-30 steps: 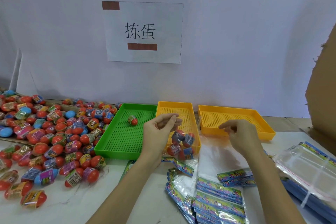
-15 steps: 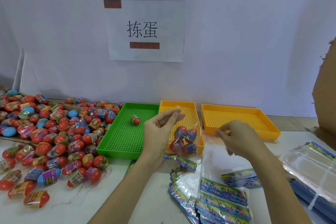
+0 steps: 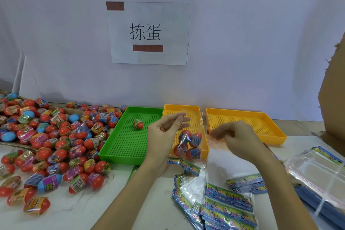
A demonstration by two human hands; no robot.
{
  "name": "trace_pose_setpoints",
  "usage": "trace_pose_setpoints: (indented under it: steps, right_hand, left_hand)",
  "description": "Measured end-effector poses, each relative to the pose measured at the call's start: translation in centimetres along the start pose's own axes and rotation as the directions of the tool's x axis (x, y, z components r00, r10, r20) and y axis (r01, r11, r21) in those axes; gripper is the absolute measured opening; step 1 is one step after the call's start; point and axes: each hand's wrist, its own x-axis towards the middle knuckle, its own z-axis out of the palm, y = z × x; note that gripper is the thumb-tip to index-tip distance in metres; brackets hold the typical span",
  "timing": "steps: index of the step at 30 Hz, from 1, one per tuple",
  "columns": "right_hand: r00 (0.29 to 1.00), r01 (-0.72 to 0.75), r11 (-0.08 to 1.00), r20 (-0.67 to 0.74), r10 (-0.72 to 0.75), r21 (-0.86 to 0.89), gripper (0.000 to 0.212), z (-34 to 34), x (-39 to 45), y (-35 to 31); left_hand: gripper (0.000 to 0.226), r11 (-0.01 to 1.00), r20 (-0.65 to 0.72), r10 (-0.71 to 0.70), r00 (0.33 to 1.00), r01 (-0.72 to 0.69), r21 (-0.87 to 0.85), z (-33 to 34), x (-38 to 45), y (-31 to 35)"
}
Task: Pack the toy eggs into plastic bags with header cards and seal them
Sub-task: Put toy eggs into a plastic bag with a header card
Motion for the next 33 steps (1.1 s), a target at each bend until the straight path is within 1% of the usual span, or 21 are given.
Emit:
trace_pose_setpoints:
  steps: [3,5,7,9,10,12,14,18,20,23,26,29,31,33]
  right_hand:
    - [0.997,-0.049,0.98,0.063,0.038,0.19,0.048,0.0,0.0,-0.1]
    - [0.996,-0.066,0.97,0.078,0.049,0.233,0.038,0.1,0.0,0.1]
    - [0.999,-0.045,0.962,0.036,0.036,0.27,0.034,0.3,-0.1,0.0]
    - [0.999,-0.041,0.902,0.012,0.04,0.43,0.031,0.4,0.0,-0.1]
    - [0.999,-0.044,0.865,0.02,0.039,0.5,0.025,0.4,0.0,-0.3]
    - [0.998,-0.05,0.811,0.053,0.023,0.582,0.015,0.6,0.0,-0.5]
    - [0.998,-0.052,0.799,0.062,0.018,0.599,0.016,1.0,-0.1,-0.6]
    - [0.999,-0.047,0.806,0.026,0.04,0.59,0.012,1.7,0.0,-0.6]
    - [0.999,-0.043,0.794,0.008,0.048,0.606,0.011,1.7,0.1,-0.5]
    - [0.999,-0.027,0.739,-0.005,0.041,0.673,0.011,1.4,0.1,-0.3]
    - [0.999,0.012,0.75,-0.035,0.016,0.662,0.008,1.2,0.1,-0.2]
    - [0.998,0.027,0.75,-0.059,0.016,0.661,0.01,1.0,0.2,0.1]
    - [0.998,0.038,0.74,-0.058,0.001,0.672,0.011,0.8,0.3,0.4]
    - [0.999,0.046,0.726,-0.05,-0.017,0.686,0.01,0.7,0.3,0.7]
  left_hand:
    - [0.013,1.0,-0.001,0.004,1.0,-0.004,-0.001,0.0,0.0,0.0]
    - [0.013,1.0,-0.004,0.006,1.0,-0.006,-0.003,0.0,0.0,0.0]
    - [0.013,1.0,-0.002,0.004,1.0,-0.004,-0.008,-0.1,0.0,0.0]
    - [0.013,1.0,-0.001,0.003,1.0,-0.003,-0.006,0.0,0.0,0.0]
    - [0.013,1.0,0.0,0.002,1.0,-0.002,-0.002,0.0,0.0,-0.1]
    - [0.013,1.0,-0.001,-0.001,1.0,0.001,0.002,0.0,0.0,-0.1]
    - [0.014,1.0,-0.001,0.0,1.0,0.0,0.007,0.0,0.0,-0.1]
    - [0.015,1.0,-0.002,0.003,1.0,-0.003,0.006,0.0,0.1,-0.1]
    - [0.014,1.0,-0.023,-0.003,1.0,0.003,0.004,-0.1,0.2,0.0]
    - [0.011,0.999,-0.067,-0.028,0.997,0.03,0.015,-0.5,0.6,0.0]
    - [0.012,0.997,-0.07,-0.066,0.995,0.067,0.022,-0.8,0.7,0.1]
    - [0.011,0.992,-0.028,-0.107,0.994,0.109,0.061,-1.4,0.9,0.2]
    - [0.01,0.989,0.034,-0.114,0.993,0.111,0.093,-2.0,1.2,0.6]
    - [0.014,0.99,0.109,-0.107,0.988,0.096,0.105,-2.6,1.4,1.0]
